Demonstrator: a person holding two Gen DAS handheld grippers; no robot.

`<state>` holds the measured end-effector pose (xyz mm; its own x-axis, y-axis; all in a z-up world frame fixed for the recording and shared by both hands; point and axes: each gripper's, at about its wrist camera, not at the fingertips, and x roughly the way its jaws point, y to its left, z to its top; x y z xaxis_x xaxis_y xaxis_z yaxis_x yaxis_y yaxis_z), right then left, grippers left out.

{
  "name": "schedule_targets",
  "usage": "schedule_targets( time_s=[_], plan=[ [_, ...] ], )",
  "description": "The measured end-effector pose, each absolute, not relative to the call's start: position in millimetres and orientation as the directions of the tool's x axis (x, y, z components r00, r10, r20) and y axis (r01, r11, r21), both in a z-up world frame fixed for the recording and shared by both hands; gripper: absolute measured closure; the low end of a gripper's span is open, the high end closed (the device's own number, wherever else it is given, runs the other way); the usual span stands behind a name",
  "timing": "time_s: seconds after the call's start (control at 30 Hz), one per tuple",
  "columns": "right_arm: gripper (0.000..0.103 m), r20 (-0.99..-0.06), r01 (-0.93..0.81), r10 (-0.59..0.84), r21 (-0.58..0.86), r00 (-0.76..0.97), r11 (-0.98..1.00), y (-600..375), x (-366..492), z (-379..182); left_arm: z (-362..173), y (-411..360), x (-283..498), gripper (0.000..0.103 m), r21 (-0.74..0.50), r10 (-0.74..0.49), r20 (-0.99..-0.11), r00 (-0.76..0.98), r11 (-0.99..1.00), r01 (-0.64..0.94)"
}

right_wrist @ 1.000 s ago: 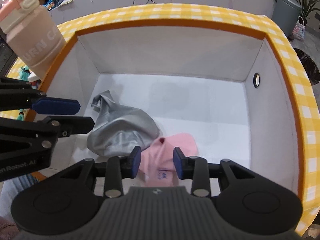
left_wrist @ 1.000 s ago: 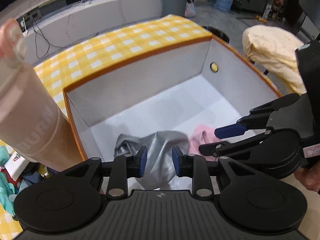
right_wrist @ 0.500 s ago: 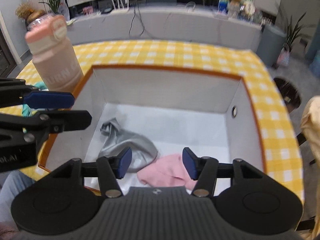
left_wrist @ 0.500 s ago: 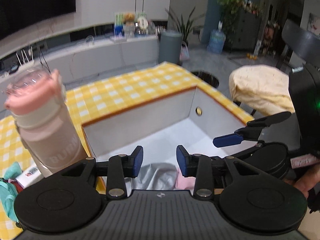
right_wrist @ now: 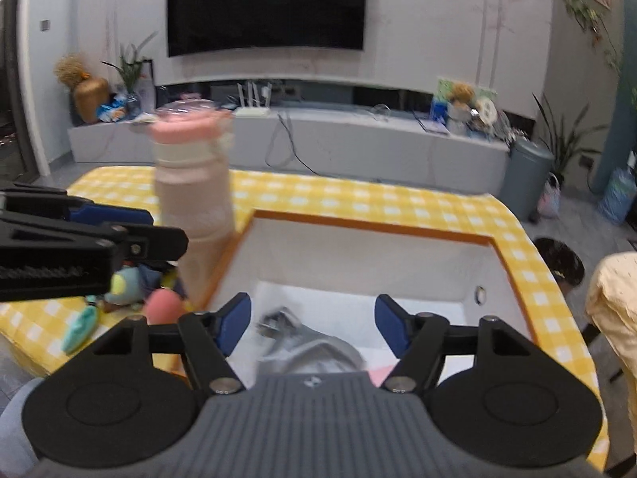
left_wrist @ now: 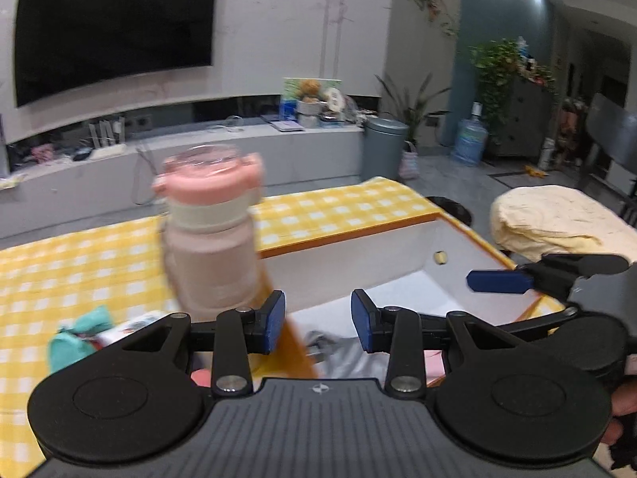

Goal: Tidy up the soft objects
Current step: 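Withdraw both grippers from the box back toward the pile, then grasp the teal backpack strap with the left gripper while the right gripper grasps the pink ball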

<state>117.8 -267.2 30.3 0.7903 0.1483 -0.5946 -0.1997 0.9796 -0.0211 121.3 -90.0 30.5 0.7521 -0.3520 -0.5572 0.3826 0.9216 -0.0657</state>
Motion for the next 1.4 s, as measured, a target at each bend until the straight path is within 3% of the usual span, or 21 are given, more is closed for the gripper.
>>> schedule_targets(
  time_s=[0.47,0.93,1.23,1.3,1.4],
  plan=[
    [0.035,-0.597,-0.32,0.265,0.014,0.757,0.947,-177,118,13,-5,1,112,0.06,-0.122,-0.255,-0.611,0.749,0.966,0.229],
    [0.043,-0.703,-0.439,0.288,-0.039,0.651,0.898,-98,150,-35,-52,75,114,0.057,-0.164,-0.193,-0.678,0.709,0.98,0.111],
    [0.046,-0.751,-0.425,0.224,-0.083,0.621,0.901,-83,185,-66,-74,89,130,0.045,-0.139,-0.143,-0.713,0.687,0.988,0.061],
    [0.046,-0.757,-0.425,0.219,-0.085,0.616,0.901,-80,192,-73,-78,91,134,0.037,-0.126,-0.125,-0.714,0.689,0.991,0.048],
    [0.046,-0.764,-0.423,0.208,-0.093,0.611,0.901,-78,200,-80,-85,93,141,0.036,-0.127,-0.121,-0.734,0.668,0.991,0.04]
  ],
)
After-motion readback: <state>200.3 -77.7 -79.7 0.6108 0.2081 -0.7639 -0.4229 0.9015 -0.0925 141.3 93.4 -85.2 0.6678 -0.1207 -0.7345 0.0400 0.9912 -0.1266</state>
